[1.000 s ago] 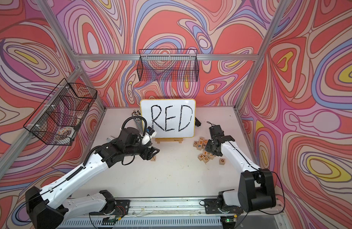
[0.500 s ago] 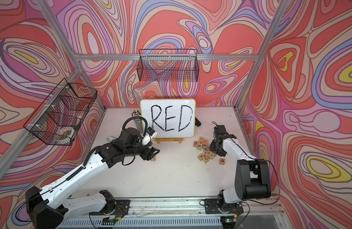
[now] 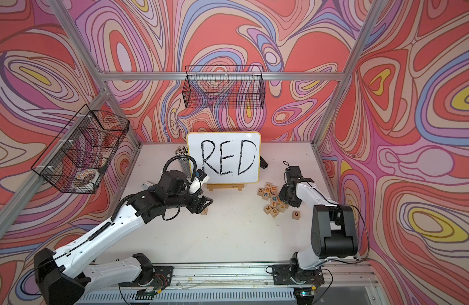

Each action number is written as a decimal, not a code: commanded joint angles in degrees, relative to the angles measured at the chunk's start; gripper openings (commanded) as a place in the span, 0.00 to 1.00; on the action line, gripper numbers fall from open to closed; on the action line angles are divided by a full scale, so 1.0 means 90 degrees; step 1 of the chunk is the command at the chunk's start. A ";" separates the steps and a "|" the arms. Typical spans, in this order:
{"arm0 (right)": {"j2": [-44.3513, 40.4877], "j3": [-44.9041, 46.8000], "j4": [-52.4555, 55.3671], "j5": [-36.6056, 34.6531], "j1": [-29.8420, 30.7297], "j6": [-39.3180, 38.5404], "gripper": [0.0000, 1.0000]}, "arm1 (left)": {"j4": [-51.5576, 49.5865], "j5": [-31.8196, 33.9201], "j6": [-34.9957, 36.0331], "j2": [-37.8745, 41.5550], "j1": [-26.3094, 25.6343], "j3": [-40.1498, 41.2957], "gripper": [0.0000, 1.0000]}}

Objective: Assemble the uppercase word "red" with letter blocks
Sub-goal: Pick up the letter block from the center of the board.

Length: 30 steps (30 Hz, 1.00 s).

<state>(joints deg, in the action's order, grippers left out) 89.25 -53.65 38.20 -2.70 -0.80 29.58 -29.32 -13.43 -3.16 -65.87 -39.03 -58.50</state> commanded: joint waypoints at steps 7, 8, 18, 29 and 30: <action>0.0128 0.0002 -0.0120 -0.0003 -0.0050 -0.0060 0.36 | -0.0082 0.0050 0.0111 0.0039 -0.0024 0.0025 0.69; 0.0121 0.0031 -0.0114 -0.0008 -0.0049 -0.0055 0.36 | -0.0080 0.0063 0.0112 0.0040 -0.0028 0.0025 0.69; -0.0224 0.0244 -0.0002 -0.0115 -0.0115 -0.0017 0.36 | -0.0080 0.0034 0.0107 0.0043 -0.0029 0.0023 0.69; -0.0527 0.0258 0.0208 -0.0176 -0.0269 -0.0077 0.36 | -0.0080 0.0037 0.0113 0.0098 -0.0027 0.0025 0.69; -0.0557 0.0237 0.0217 -0.0130 -0.0273 -0.0100 0.36 | -0.0082 0.0039 0.0105 0.0094 -0.0029 0.0025 0.69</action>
<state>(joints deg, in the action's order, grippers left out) 85.91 -52.10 38.98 -3.38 -2.66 29.39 -29.32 -13.43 -3.16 -65.87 -39.03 -58.50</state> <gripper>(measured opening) 0.361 0.690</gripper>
